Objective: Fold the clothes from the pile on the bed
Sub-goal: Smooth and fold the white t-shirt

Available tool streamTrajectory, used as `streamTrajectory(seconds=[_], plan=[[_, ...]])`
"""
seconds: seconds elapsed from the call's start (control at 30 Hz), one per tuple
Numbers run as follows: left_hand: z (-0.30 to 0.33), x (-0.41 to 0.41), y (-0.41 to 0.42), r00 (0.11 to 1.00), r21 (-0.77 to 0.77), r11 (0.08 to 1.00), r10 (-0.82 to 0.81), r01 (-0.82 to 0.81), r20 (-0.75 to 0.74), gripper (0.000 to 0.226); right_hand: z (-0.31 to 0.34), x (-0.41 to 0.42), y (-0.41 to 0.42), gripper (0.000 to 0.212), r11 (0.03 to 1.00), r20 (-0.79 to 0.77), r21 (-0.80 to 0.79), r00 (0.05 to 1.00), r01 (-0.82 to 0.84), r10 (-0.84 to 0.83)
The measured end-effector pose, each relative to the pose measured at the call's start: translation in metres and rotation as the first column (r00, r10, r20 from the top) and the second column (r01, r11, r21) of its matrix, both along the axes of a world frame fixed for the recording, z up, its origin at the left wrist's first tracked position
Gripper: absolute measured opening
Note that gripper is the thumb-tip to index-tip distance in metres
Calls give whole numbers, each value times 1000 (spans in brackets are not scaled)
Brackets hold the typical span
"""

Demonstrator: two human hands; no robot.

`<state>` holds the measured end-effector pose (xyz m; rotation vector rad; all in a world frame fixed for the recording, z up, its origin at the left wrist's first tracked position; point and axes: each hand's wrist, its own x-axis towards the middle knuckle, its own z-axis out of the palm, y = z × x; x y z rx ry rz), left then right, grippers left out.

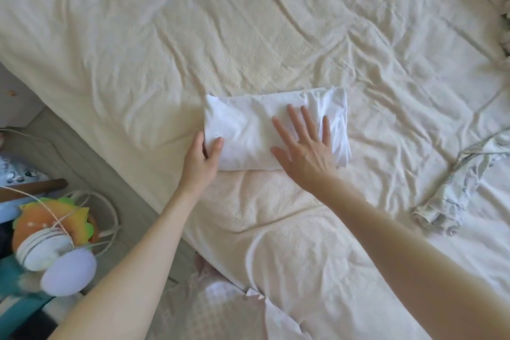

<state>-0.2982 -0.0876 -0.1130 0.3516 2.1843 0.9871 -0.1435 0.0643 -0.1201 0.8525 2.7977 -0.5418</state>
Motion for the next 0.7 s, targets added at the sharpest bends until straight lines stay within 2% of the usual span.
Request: streamTrajectory(seconds=[0.1,0.23,0.37,0.43,0.5,0.57,0.6,0.63,0.7], plan=[[-7,0,0,998,-20,1000,16,-17,-66,28,-16,0,2,67,999,155,-22,988,29,-25],[-18,3,10,984,-171,980,70,-98,-163,24,-29,2,2,72,1000,269,11,963,21,-23],[-16,1,21,949,-335,933,22,-132,-313,31,-22,-3,3,70,1000,247,-14,969,23,-19],[-6,2,20,887,-255,959,-11,-121,-461,27,-15,-2,5,66,999,165,4,986,38,-38],[0,6,20,763,-159,986,-145,57,-630,28,-11,-3,11,63,997,98,37,992,71,-74],[-3,11,27,611,-206,924,-370,323,-700,37,-12,-7,22,62,994,95,60,991,88,-93],[-7,12,33,573,-246,875,-463,417,-676,43,-14,-9,28,62,994,112,67,989,88,-96],[-12,13,41,567,-284,837,-531,468,-630,48,-18,-10,35,61,993,133,70,986,92,-101],[-27,11,51,609,-370,803,-595,467,-524,55,-28,-6,48,59,990,161,67,978,123,-132]])
